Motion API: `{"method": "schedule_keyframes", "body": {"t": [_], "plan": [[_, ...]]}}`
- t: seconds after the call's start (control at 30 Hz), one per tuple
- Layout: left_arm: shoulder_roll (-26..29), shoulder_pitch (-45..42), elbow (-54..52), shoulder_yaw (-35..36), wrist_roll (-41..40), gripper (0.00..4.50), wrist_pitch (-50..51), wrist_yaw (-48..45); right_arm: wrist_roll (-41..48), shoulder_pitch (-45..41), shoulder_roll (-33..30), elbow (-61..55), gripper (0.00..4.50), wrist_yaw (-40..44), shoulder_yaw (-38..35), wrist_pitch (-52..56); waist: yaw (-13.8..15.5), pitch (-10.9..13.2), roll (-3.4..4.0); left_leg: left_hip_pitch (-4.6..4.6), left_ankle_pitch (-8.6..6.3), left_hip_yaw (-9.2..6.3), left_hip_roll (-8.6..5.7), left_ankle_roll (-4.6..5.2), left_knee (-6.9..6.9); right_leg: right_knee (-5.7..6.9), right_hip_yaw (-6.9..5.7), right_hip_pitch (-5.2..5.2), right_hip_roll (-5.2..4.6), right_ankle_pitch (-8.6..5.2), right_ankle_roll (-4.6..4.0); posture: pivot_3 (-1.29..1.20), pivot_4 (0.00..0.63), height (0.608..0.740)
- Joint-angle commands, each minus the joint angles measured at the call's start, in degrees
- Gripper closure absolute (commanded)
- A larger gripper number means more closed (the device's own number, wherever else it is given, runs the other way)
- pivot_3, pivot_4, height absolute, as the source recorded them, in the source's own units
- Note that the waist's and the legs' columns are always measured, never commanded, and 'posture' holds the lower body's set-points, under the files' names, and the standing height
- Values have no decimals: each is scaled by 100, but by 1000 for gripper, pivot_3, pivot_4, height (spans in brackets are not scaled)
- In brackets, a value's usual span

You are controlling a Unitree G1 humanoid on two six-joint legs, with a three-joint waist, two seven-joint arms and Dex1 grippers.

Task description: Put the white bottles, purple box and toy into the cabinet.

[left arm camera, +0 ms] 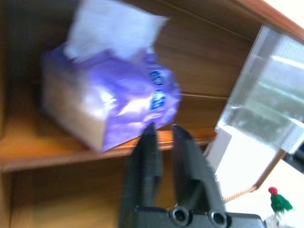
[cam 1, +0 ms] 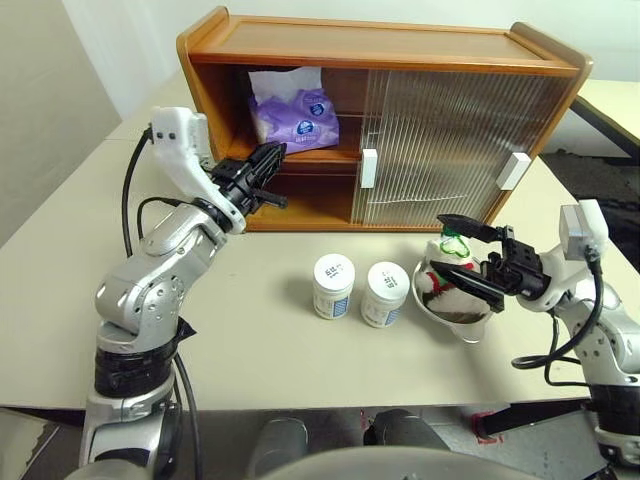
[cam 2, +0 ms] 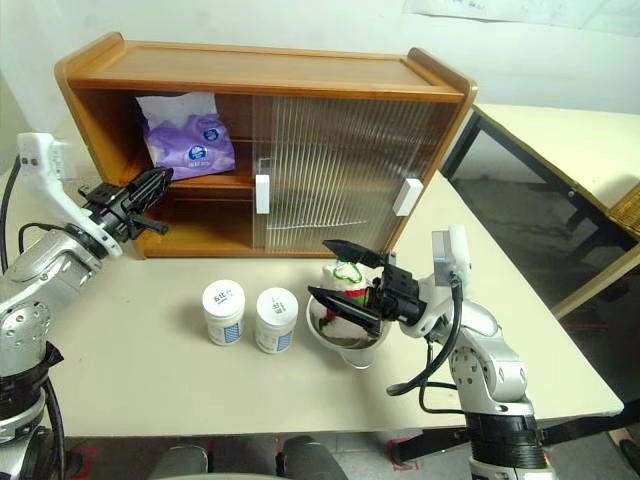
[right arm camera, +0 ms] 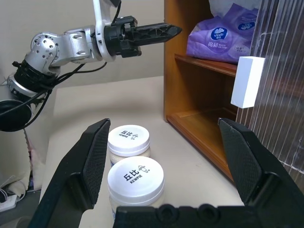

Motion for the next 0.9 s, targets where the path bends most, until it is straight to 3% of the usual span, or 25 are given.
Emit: {"method": "schedule_keyframes", "body": {"t": [0.03,0.5,0.9], "plan": [[57,-140,439,-225,496,4490,-198,-239,-93,64,10,-67,0,-44,60,-9,-3,-1,1,0,0,0,0,0,-1,0,0,0,0,0,0,-94,0,740],[-396,-1392,2249,-518,1881,4490,-636,-319,-189,277,133,-250,0,-238,131,-84,-67,0,1,-6,-4,0,0,7,3,-2,1,-3,-1,7,24,-133,0,740],[-354,-1689,2667,-197,2155,4490,-966,-571,-159,210,140,-233,0,-263,103,-95,-146,0,1,-7,-4,0,0,7,2,-7,1,-2,-1,7,35,-133,0,740]]}}
